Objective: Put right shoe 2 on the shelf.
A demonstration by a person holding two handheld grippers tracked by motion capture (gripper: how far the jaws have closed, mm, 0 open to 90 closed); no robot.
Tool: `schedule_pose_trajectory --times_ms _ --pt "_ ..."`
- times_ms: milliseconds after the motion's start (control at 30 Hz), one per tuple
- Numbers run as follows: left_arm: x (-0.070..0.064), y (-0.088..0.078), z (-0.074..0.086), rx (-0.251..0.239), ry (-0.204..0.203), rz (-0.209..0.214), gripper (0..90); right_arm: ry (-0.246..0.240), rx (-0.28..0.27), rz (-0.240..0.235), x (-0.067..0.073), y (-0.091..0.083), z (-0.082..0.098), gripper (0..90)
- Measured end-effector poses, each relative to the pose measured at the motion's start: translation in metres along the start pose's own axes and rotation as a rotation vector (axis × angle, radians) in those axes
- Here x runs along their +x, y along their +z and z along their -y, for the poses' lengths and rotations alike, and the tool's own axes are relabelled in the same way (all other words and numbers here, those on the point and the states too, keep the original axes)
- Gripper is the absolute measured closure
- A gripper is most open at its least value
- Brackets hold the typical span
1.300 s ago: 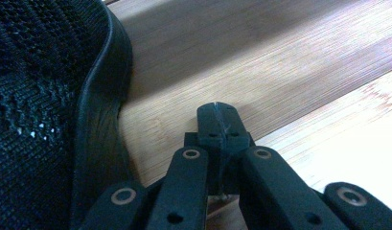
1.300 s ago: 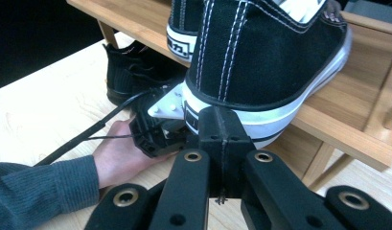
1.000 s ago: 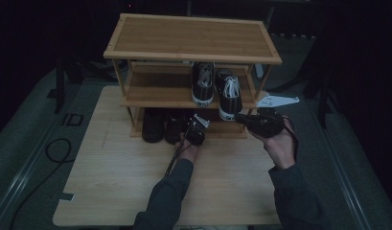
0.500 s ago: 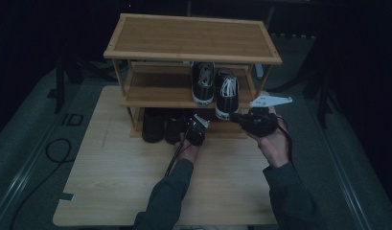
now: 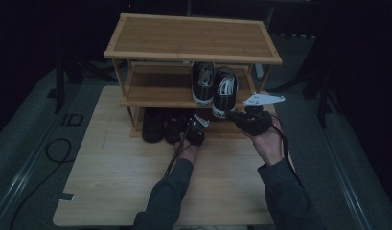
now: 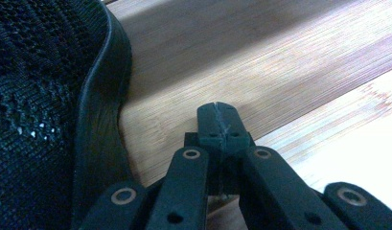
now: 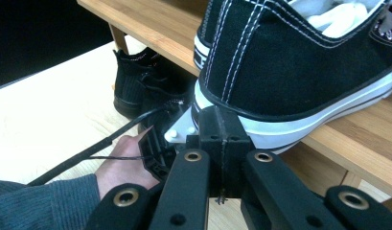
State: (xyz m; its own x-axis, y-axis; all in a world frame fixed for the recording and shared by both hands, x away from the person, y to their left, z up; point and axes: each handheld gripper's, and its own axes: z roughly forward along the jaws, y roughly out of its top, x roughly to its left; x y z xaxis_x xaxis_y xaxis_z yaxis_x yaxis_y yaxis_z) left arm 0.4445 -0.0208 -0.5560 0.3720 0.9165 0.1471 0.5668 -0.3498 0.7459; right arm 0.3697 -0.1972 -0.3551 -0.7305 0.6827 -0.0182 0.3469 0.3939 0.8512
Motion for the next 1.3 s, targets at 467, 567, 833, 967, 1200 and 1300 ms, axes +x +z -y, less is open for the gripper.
schedule_pose_trajectory --times_ms 467,567,833,967,1200,1300 --pt "0.000 0.000 0.000 -0.001 0.000 -0.002 90.0 -0.045 0.026 0.042 0.004 0.009 0.006 90.0" --pt "0.000 0.000 0.000 -0.004 -0.001 0.000 90.0 -0.036 0.011 0.045 0.003 0.009 0.008 90.0" --pt "0.000 0.000 0.000 -0.003 -0.003 -0.002 90.0 -0.045 0.010 0.068 0.002 0.010 0.005 90.0" --pt "0.000 0.000 0.000 -0.002 -0.003 -0.003 90.0 -0.049 0.005 0.079 0.003 0.012 0.003 90.0" --pt "-0.001 0.000 0.000 -0.004 -0.003 -0.002 90.0 -0.040 0.000 0.093 -0.002 0.011 0.002 90.0" --pt "-0.001 0.000 0.000 -0.004 -0.004 -0.004 90.0 -0.044 0.001 0.111 -0.003 0.011 0.002 90.0"
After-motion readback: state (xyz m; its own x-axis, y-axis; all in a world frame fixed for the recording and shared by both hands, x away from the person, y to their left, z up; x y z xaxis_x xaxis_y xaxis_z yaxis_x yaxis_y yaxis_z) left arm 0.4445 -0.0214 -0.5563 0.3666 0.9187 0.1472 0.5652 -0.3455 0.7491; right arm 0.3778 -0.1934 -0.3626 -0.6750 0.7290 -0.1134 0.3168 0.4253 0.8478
